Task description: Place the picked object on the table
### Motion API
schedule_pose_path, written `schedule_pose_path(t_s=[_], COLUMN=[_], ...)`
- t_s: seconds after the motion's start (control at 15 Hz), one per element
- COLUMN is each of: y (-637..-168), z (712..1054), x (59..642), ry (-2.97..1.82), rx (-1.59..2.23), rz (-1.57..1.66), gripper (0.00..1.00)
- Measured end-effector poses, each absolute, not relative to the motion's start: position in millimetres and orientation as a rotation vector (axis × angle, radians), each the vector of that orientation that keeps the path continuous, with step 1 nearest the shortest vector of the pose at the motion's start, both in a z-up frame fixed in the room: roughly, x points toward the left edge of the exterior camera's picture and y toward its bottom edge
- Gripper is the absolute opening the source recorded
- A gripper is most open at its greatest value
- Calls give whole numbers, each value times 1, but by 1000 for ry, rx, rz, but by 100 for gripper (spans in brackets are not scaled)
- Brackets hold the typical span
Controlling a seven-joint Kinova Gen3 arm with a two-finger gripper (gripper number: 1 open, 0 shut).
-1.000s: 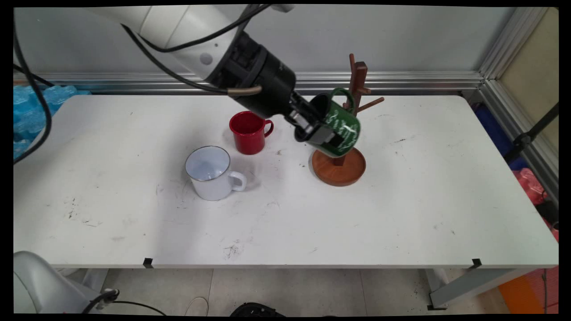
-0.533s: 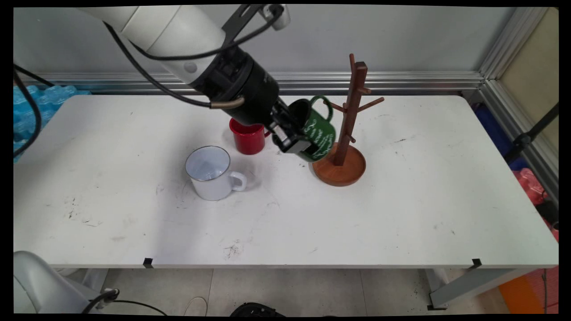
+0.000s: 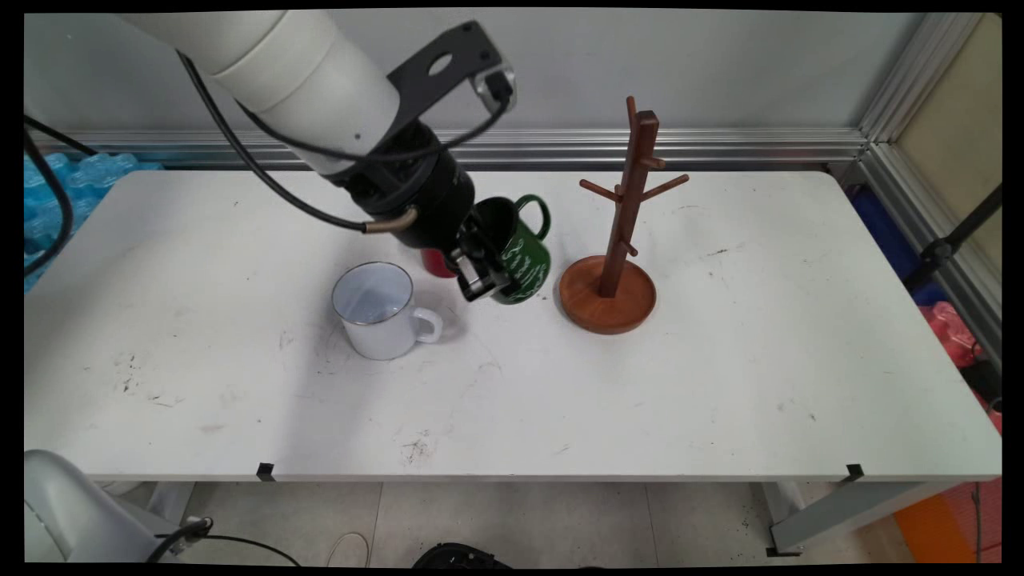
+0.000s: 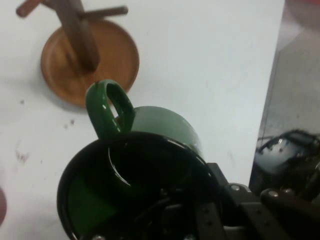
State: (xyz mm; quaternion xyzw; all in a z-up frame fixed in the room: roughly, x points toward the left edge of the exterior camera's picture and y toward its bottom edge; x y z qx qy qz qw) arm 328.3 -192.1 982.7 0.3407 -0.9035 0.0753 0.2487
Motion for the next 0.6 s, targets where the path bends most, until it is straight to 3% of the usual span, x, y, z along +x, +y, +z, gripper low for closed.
schedule_pose_path(t_s=[0.6], y=[-184], z=[964], x=[318], ry=[-2642], rx=[976], rz=[241], gripper=[0])
